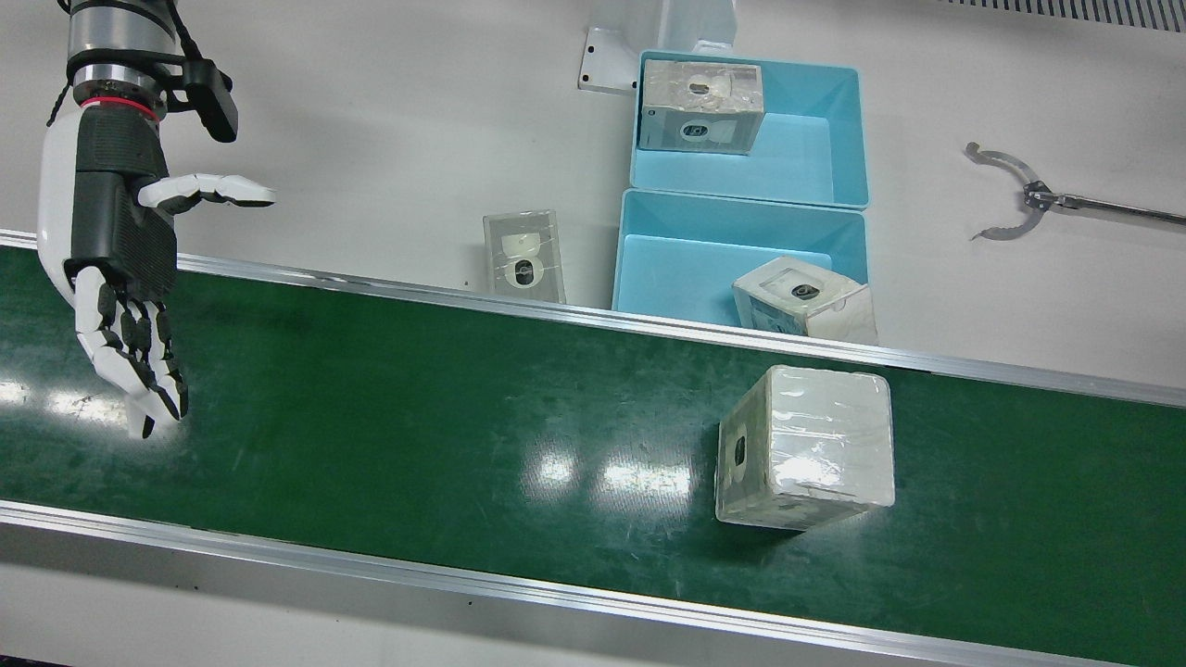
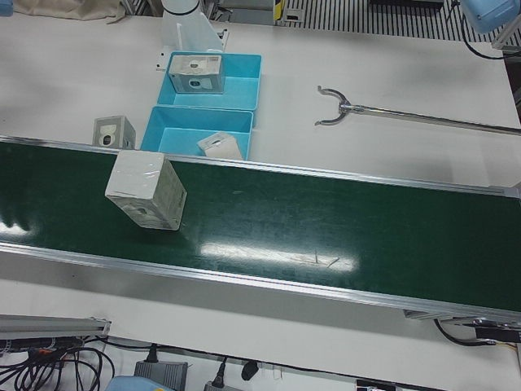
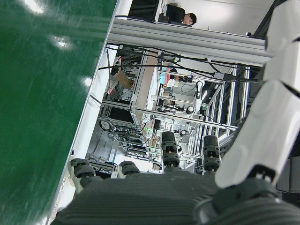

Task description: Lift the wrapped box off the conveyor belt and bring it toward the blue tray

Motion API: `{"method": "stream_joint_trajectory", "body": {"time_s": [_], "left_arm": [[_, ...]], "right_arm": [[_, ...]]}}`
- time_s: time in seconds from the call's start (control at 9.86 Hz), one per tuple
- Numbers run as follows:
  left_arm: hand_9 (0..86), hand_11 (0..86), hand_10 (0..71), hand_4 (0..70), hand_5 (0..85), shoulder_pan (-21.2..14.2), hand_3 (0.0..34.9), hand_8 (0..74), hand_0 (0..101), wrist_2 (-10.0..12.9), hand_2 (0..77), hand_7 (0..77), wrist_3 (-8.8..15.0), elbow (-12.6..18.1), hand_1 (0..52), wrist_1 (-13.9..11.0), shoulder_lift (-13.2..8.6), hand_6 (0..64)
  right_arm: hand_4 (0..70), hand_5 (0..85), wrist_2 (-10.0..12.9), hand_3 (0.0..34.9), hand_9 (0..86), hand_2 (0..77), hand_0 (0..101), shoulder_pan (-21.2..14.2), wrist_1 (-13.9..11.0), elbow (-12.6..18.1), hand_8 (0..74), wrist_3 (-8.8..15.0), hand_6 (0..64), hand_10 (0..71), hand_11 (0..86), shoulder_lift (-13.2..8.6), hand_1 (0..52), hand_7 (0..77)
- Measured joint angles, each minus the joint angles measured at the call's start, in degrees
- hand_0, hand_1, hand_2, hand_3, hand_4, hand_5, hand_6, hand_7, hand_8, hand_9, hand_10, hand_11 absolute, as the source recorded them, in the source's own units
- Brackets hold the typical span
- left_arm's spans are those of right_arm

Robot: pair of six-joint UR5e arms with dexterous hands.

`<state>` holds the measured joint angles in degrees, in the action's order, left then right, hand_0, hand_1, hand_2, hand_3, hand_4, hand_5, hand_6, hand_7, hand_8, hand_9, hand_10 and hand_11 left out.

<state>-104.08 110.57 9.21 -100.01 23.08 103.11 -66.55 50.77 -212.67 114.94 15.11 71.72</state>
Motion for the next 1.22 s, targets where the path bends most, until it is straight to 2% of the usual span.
{"method": "stream_joint_trajectory", "body": {"time_s": [0.1, 0.41, 0.61, 0.91, 1.01, 1.22], "left_arm": [[0.0, 0.0, 0.5, 0.0, 0.5, 0.0, 0.0, 0.5, 0, 0.0, 0.5, 0.5, 0.0, 0.0, 0.0, 0.0, 0.0, 0.0], [0.0, 0.0, 0.5, 0.0, 0.5, 0.0, 0.0, 0.5, 0, 0.0, 0.5, 0.5, 0.0, 0.0, 0.0, 0.0, 0.0, 0.0], [0.5, 0.0, 0.0, 0.0, 0.5, 0.0, 0.0, 0.0, 0, 0.0, 1.1, 0.5, 0.0, 0.0, 0.0, 0.0, 0.0, 0.0], [0.5, 0.0, 0.5, 0.0, 0.5, 0.0, 0.0, 0.0, 0, 0.0, 0.5, 0.5, 0.0, 0.0, 0.0, 0.0, 0.0, 0.0], [0.5, 0.0, 0.0, 0.0, 0.5, 0.0, 0.0, 0.5, 0, 0.0, 1.1, 0.5, 0.0, 0.0, 0.0, 0.0, 0.0, 0.0], [0.0, 0.0, 0.5, 0.0, 0.5, 0.0, 0.0, 0.5, 0, 0.0, 0.5, 0.5, 0.0, 0.0, 0.0, 0.0, 0.0, 0.0]], "right_arm": [[0.5, 19.6, 0.01, 30.0, 4.9, 16.4, 39, -0.08, 0.08, -0.11, 0.0, -0.01, 0.0, 4.4, 6.0, -0.03, 9.3, 16.9], [0.5, 19.1, 0.09, 30.0, 4.9, 16.4, 39, -0.38, 0.32, -0.22, 0.0, -0.02, 0.0, 3.8, 6.0, -0.03, 9.3, 16.9], [3.3, 19.1, 0.13, 29.9, 6.0, 16.4, 38, -0.5, 0.42, -0.41, 0.0, -0.11, 0.0, 4.4, 6.0, -0.02, 9.3, 18.0], [1.6, 16.9, 0.19, 30.0, 4.9, 15.3, 39, -0.7, 0.77, -1.18, 0.0, -0.37, 0.0, 4.4, 7.1, -0.12, 8.7, 16.9], [3.8, 20.7, 0.19, 30.0, 4.9, 15.3, 39, -0.79, 0.81, -1.31, 0.0, -0.4, 0.0, 4.4, 7.1, -0.15, 8.7, 16.9], [4.9, 20.7, 0.2, 30.0, 4.9, 15.3, 39, -0.96, 0.85, -1.79, 0.0, -0.32, 0.0, 4.4, 6.5, -0.94, 8.7, 16.9]]}}
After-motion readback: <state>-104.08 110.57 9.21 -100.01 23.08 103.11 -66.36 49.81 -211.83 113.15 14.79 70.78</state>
